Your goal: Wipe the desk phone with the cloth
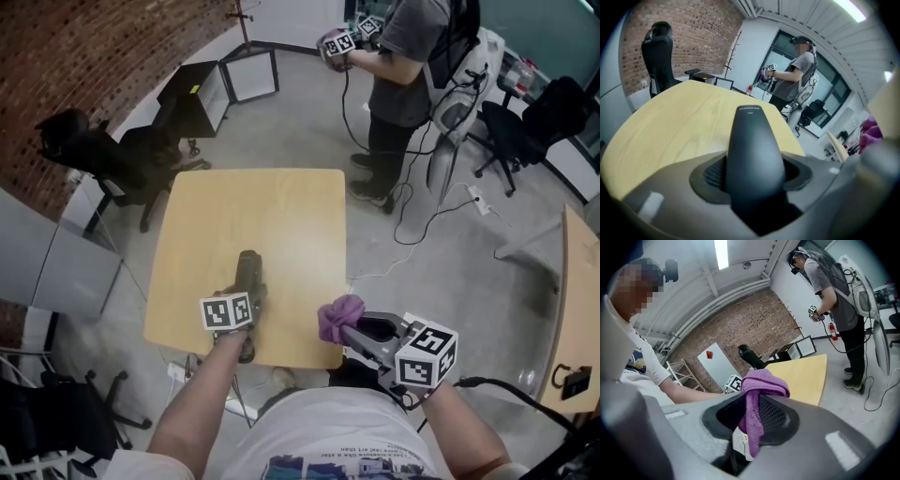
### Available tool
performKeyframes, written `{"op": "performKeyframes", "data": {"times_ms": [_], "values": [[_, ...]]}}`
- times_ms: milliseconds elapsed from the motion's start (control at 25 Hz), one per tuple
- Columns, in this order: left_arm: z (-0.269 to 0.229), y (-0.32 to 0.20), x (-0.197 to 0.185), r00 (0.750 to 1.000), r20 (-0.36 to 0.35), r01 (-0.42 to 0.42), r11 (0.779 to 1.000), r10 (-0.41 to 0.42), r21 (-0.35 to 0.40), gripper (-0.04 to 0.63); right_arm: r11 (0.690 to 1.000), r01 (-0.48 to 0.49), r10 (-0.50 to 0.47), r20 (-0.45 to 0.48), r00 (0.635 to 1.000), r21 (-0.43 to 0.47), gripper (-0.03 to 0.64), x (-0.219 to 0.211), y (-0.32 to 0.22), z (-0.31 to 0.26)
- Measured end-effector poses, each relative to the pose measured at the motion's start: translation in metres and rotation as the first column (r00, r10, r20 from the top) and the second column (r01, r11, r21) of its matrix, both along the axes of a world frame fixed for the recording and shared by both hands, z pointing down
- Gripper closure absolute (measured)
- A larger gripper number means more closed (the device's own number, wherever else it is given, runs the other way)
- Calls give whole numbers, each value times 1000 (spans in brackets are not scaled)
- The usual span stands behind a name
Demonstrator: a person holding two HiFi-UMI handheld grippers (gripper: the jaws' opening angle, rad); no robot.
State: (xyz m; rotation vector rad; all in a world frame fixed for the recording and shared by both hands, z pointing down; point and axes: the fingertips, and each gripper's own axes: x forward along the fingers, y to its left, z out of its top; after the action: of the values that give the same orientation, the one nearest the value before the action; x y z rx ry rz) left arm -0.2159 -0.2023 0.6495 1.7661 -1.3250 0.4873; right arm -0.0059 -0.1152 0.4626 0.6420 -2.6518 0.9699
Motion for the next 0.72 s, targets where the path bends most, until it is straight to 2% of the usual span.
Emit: {"op": "performKeyframes", "data": {"times_ms": [160, 360, 520, 720], "values": [[16, -14, -2, 994, 107, 11, 1000, -11, -6, 302, 1000, -2, 2, -16, 1000, -15, 529, 14, -11, 2], [24, -23, -12, 981, 185, 58, 998, -53, -20, 297, 999, 12, -13, -20, 1000, -37, 529, 16, -24, -2], [29, -21, -13, 965, 261, 42, 998, -31, -39, 293, 999, 16, -16, -17, 1000, -34, 529, 14, -23, 2], [25, -21, -12, 964, 266, 24, 998, -9, -54, 237, 1000, 30, -30, -38, 999, -3, 529, 1, -17, -4]]}}
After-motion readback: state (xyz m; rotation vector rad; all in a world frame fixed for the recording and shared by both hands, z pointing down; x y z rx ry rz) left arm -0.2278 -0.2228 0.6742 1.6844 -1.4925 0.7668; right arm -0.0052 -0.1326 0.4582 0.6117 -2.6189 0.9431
